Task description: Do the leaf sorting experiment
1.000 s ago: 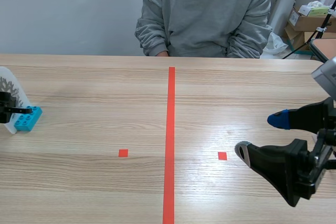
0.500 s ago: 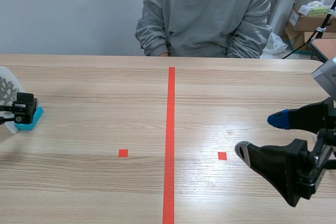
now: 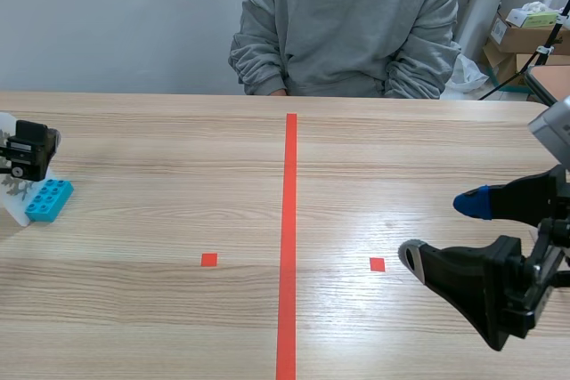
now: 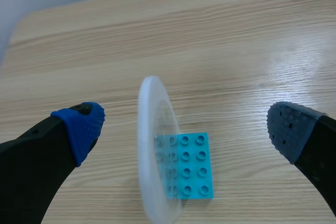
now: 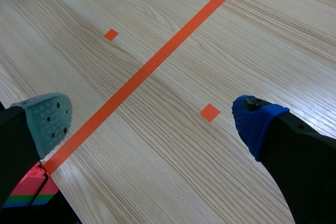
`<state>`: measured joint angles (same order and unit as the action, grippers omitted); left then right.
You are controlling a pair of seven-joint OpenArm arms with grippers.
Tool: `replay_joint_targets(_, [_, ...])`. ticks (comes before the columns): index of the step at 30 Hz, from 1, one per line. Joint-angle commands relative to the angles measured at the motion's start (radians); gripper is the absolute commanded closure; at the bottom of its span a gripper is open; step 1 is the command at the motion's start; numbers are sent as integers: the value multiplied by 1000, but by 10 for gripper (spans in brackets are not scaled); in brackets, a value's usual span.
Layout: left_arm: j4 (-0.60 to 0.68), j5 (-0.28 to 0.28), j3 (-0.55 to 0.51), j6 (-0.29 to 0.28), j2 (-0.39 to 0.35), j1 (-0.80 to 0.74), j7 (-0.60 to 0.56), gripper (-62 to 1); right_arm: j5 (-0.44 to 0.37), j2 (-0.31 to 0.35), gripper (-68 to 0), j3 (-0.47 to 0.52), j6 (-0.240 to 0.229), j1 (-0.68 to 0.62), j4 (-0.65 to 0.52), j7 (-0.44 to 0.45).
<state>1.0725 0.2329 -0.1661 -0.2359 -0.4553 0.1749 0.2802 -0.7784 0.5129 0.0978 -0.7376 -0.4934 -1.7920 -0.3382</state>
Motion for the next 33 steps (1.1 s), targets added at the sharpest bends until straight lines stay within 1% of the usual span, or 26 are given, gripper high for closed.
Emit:
replay_joint_targets(1, [61, 15, -14, 1, -28, -26, -9, -623, -12, 13, -634, 15, -8, 23, -14, 22])
replay_joint_targets(3, [134, 23, -20, -3, -42, -68, 0, -623, -12, 13, -634, 15, -8, 29, -14, 22])
replay_joint_targets(5, [210, 29, -20, -21, -57, -114, 6, -623, -12, 13, -634, 15, -8, 31, -14, 22])
replay_joint_targets(7, [288, 67, -20, -39, -68, -166, 17, -623, -12, 13, -634, 15, -8, 31, -14, 22])
replay_joint_targets(9, [368, 103, -19, -74, -76, -223, 30, -623, -12, 13, -634, 15, -8, 31, -14, 22])
replay_joint_targets(11, [444, 124, -19, -91, -78, -280, 39, -623, -11, 13, -634, 15, -8, 31, -14, 22])
replay_joint_targets(14, [547, 171, -19, -104, -77, -369, 55, -623, -11, 13, -634, 15, -8, 31, -14, 22])
replay_joint_targets(17, [629, 203, -19, -103, -77, -455, 56, -623, -11, 13, -634, 15, -8, 31, -14, 22])
replay_joint_targets(21, [703, 251, -19, -104, -75, -554, 48, -623, -12, 13, -634, 15, -8, 31, -14, 23])
replay_joint_targets(25, [737, 285, -19, -103, -68, -636, 27, -623, -12, 13, -634, 15, -8, 31, -14, 23])
replay_joint_targets(27, [746, 286, -19, -103, -58, -667, 27, -623, -12, 13, -634, 15, -8, 31, -14, 23])
replay_joint_targets(30, [758, 305, -19, -103, -46, -707, 26, -623, -12, 13, -634, 15, -8, 31, -14, 23])
replay_joint_targets(33, [779, 306, -19, -103, -40, -734, 27, -623, -12, 13, -634, 15, -8, 31, -14, 23])
